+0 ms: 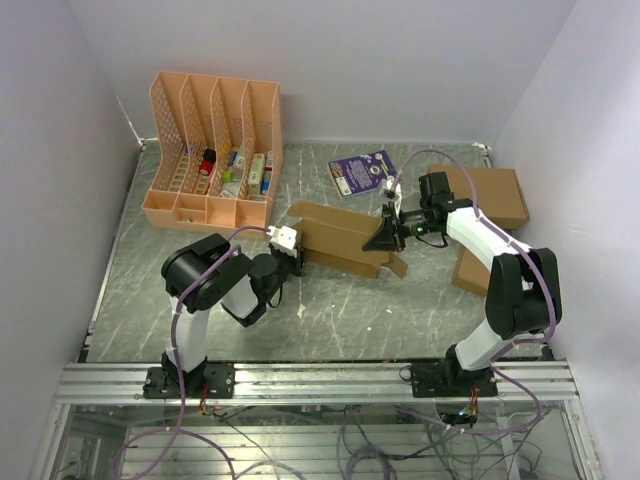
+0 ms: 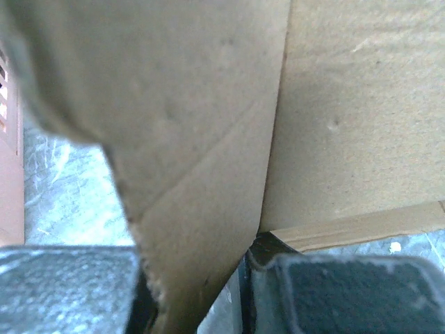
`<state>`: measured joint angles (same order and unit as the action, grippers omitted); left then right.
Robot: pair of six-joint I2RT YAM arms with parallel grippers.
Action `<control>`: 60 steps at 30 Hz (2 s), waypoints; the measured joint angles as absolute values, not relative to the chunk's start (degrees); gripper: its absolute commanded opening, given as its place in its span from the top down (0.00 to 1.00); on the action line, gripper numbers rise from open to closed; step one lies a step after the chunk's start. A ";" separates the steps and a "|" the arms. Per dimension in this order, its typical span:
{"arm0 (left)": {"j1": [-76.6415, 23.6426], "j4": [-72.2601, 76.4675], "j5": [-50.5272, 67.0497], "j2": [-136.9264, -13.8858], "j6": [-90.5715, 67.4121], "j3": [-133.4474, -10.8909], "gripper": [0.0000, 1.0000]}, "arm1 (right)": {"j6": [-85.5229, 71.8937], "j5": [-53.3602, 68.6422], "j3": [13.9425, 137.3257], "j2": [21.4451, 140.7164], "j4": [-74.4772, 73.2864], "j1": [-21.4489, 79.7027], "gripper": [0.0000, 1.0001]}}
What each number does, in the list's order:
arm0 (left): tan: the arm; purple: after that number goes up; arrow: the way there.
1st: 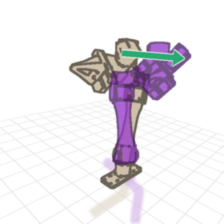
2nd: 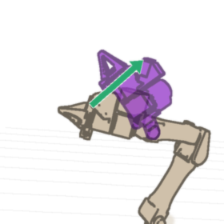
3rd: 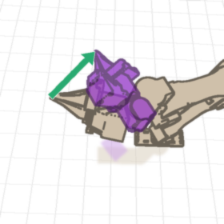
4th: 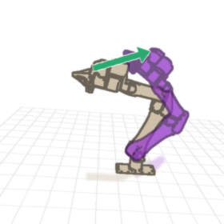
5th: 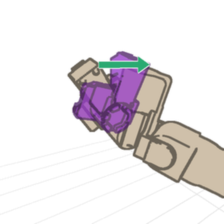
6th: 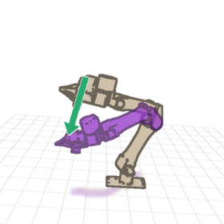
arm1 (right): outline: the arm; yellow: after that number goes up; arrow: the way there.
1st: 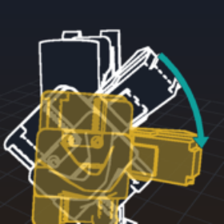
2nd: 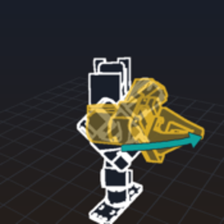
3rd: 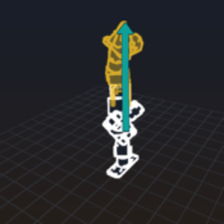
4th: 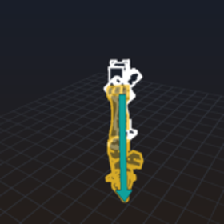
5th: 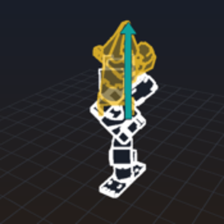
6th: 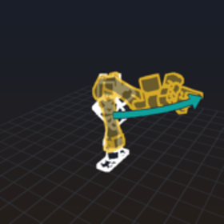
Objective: Fold the paper box
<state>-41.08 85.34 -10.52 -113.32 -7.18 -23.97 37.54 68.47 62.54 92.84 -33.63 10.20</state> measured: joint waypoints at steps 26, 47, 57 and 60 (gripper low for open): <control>-40.58 55.75 -18.65 -91.88 -13.74 -26.50 0.93 | 2.13 56.12 63.55 86.11 -18.39 15.35 1.00; -38.28 -1.15 -7.88 -88.73 -21.74 -46.76 0.92 | 0.05 49.21 66.65 90.59 -25.12 15.44 0.99; -37.91 -5.10 -6.66 -89.23 -22.31 -48.07 0.92 | 0.23 51.29 62.96 90.28 -22.15 14.66 0.96; -37.67 -5.61 -6.13 -89.27 -22.28 -48.27 0.93 | 0.36 52.34 60.69 89.38 -20.08 14.44 0.93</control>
<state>-37.67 -5.61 -6.13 -89.27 -22.28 -48.27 0.36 52.34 60.69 89.38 -20.08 14.44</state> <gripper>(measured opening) 0.147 0.047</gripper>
